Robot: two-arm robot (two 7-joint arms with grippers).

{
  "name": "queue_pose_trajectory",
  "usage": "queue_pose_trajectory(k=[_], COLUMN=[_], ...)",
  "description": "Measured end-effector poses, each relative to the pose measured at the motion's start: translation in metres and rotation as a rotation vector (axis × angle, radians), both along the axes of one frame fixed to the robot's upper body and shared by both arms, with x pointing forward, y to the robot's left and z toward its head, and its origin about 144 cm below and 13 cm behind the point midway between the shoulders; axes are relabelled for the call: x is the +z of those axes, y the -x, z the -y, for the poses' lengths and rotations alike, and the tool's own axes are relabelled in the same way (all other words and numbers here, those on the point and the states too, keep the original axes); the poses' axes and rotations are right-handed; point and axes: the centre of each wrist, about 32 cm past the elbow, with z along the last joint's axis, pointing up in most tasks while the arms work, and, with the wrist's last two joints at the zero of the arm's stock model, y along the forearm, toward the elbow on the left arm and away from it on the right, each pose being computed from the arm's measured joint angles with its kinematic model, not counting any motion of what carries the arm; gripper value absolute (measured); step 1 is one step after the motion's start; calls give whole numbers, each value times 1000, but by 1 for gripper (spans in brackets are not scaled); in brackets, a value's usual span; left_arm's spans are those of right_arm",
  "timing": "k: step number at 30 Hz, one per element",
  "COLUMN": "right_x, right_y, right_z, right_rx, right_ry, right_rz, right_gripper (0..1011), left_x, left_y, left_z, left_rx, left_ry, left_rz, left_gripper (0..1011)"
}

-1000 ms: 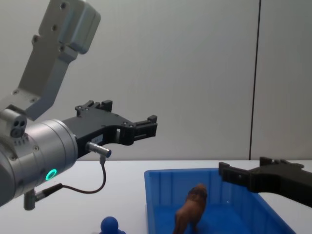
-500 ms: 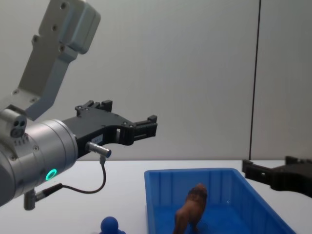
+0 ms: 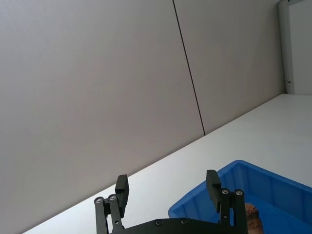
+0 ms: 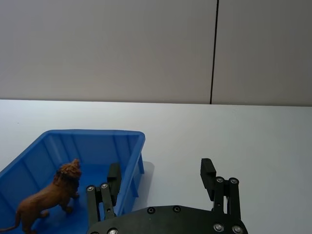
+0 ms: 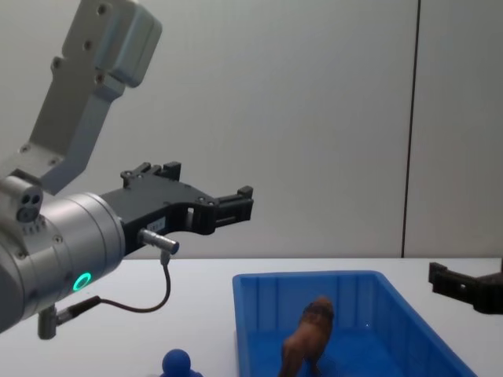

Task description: Pick up the two dolls from the table and place them into the box.

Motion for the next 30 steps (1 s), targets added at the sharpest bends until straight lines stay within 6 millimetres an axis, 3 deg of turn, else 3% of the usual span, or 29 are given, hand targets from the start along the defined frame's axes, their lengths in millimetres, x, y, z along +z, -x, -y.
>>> queue_pose_trajectory(k=[30], right_x=[-1], right_y=[4], right_z=[5], right_rx=[-36], right_ry=[2], right_rz=[-2], right_gripper=[1001], left_x=[-14], left_y=[1], left_z=[-21], left_rx=[88], left_ry=[24], left_rz=[-304], left_gripper=[1002])
